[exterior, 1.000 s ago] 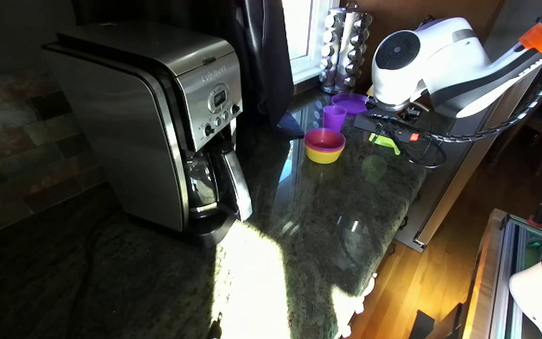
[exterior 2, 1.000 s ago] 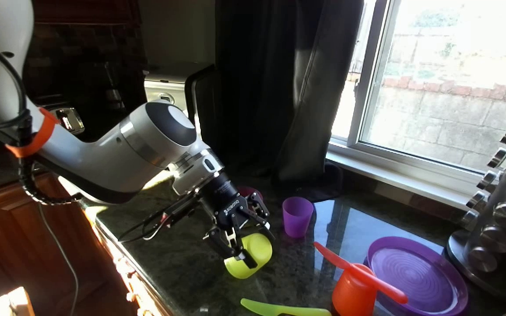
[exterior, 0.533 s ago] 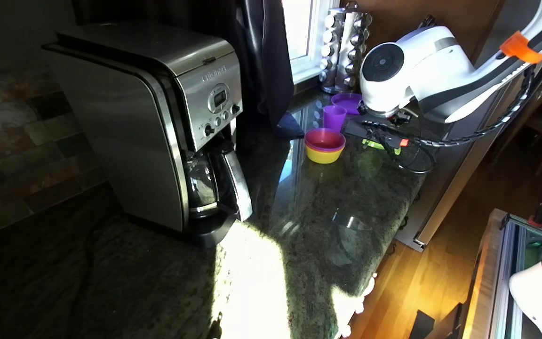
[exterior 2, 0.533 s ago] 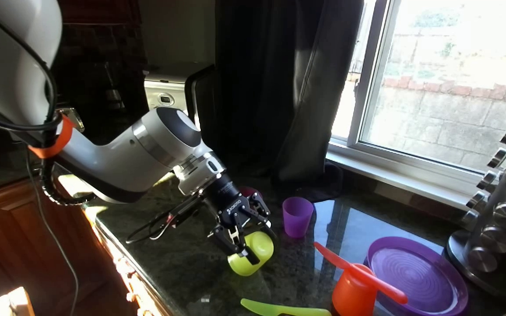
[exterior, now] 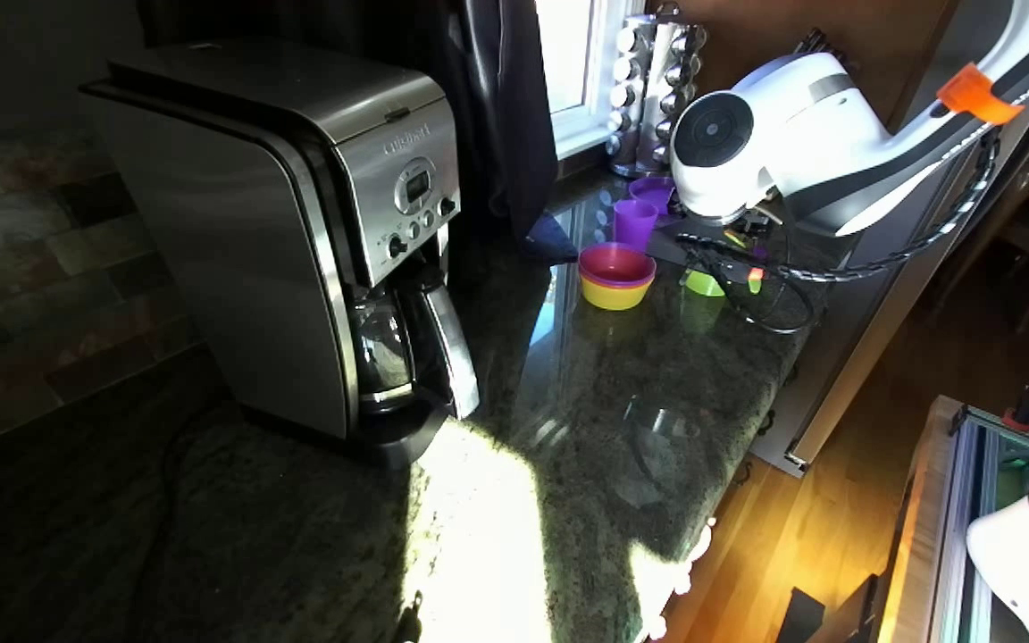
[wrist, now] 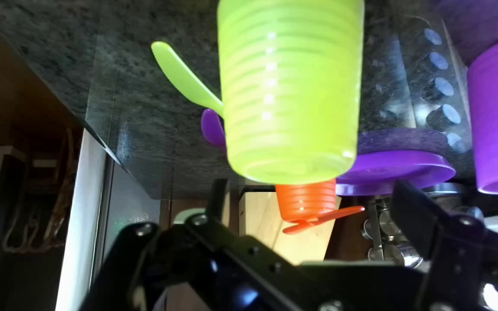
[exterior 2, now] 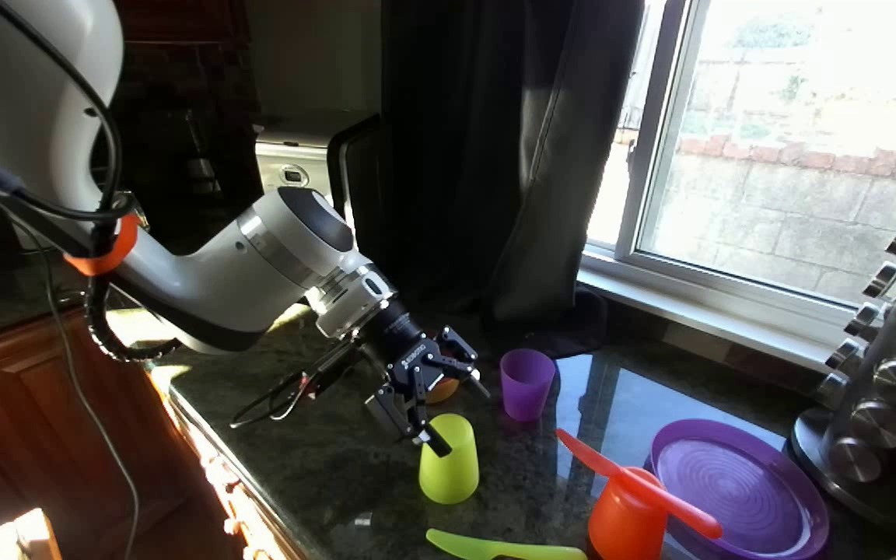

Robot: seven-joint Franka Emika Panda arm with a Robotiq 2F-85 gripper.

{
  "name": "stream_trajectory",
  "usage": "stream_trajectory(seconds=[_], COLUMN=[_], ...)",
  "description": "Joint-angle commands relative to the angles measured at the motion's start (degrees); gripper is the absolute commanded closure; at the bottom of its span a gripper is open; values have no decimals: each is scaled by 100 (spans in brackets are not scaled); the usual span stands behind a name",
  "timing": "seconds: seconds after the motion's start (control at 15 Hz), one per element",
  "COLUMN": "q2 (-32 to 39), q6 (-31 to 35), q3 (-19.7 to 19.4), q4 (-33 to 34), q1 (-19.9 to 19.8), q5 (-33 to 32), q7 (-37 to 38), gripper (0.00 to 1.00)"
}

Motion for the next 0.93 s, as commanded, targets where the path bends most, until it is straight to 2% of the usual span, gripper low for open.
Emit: stream_trajectory(seconds=[0.0, 0.27, 0.4, 0.8, 0.87], q2=[48, -427, -777, -1777, -1922], q6=[-20, 395, 687, 2061, 2230], q3=[-68, -202, -355, -1099, -1456], q4=[41, -160, -302, -889, -991], q1=[100, -16, -99, -297, -72], q5=[-23, 576, 1096, 2935, 3252], q7=[122, -531, -1090, -3678, -4141], gripper=[0, 0, 0, 0, 0])
